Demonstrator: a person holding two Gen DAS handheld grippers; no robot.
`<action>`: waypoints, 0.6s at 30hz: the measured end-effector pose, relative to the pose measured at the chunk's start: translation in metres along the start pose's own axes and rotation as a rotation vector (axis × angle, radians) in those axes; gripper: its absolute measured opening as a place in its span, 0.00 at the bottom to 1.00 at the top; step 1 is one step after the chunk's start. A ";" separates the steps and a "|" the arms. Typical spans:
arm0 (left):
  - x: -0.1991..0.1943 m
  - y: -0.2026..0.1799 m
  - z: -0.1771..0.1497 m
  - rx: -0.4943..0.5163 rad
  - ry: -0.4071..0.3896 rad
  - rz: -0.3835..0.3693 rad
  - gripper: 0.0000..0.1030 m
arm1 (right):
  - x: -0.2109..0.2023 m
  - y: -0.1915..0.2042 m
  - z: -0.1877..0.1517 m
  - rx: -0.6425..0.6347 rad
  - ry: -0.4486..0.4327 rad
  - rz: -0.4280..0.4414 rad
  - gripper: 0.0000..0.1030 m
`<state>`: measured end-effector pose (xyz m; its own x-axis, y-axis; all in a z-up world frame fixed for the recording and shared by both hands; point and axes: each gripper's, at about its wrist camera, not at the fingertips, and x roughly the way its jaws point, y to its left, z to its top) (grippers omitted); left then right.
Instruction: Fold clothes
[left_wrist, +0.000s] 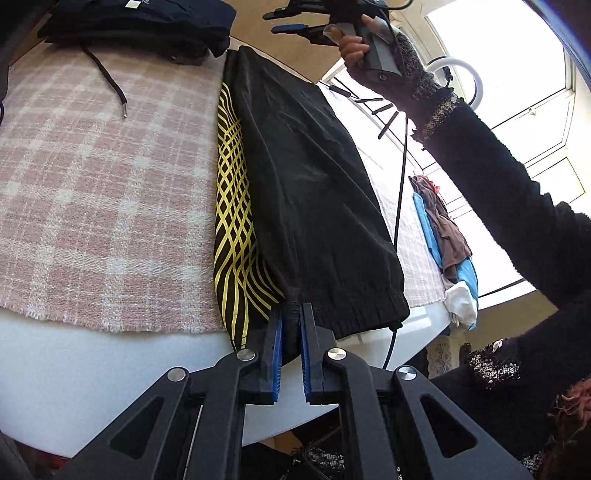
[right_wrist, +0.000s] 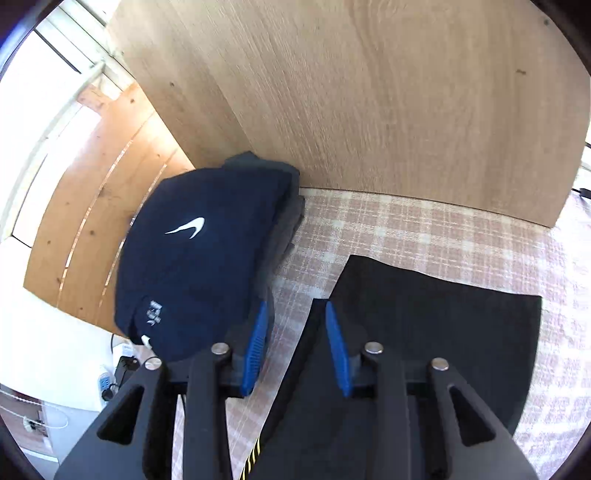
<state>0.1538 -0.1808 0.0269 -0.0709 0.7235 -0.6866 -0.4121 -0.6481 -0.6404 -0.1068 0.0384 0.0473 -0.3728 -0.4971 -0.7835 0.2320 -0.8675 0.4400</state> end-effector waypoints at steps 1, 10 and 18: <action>-0.001 -0.001 0.001 0.006 0.002 0.001 0.07 | -0.021 -0.001 -0.015 -0.015 -0.010 0.001 0.37; -0.008 0.003 0.009 0.025 0.014 0.050 0.10 | -0.084 -0.014 -0.215 -0.074 0.108 -0.119 0.37; -0.023 -0.001 0.018 0.044 0.010 0.140 0.14 | -0.064 0.011 -0.295 -0.105 0.108 -0.087 0.37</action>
<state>0.1395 -0.1928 0.0495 -0.1212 0.6242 -0.7718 -0.4386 -0.7312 -0.5225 0.1847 0.0663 -0.0276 -0.2984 -0.4109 -0.8614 0.2978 -0.8976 0.3250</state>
